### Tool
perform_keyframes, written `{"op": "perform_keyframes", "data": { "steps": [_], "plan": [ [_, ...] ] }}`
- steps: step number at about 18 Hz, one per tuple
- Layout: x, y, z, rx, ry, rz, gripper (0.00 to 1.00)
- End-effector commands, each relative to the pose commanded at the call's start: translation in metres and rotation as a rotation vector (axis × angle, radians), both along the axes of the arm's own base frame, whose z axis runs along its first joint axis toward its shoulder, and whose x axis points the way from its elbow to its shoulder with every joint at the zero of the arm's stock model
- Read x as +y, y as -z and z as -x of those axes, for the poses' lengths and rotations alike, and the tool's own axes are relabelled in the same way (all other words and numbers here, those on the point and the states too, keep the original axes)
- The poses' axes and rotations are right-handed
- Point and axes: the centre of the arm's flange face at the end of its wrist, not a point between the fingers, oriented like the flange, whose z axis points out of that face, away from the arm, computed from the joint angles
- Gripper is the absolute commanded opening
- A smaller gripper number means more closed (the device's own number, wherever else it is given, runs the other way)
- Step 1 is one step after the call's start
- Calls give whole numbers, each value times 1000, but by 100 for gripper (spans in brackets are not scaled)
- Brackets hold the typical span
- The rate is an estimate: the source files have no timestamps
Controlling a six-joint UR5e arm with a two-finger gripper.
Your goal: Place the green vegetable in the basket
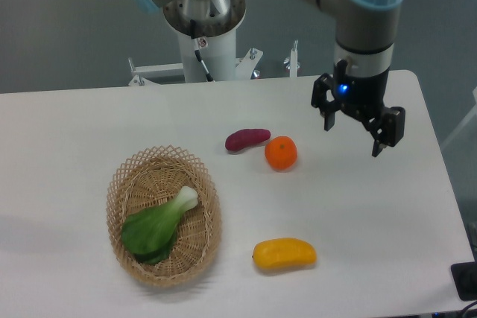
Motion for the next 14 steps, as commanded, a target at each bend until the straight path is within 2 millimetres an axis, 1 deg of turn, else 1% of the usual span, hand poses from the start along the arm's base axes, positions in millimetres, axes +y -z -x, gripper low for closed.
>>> {"op": "perform_keyframes", "data": {
  "steps": [2,5,14],
  "plan": [
    [-7,-1,4,-18,-4,-21,100],
    [-8,-4,4,-18,-5,-24,100],
    [-8,-4,4,-19,-6,-26,100]
  ]
}}
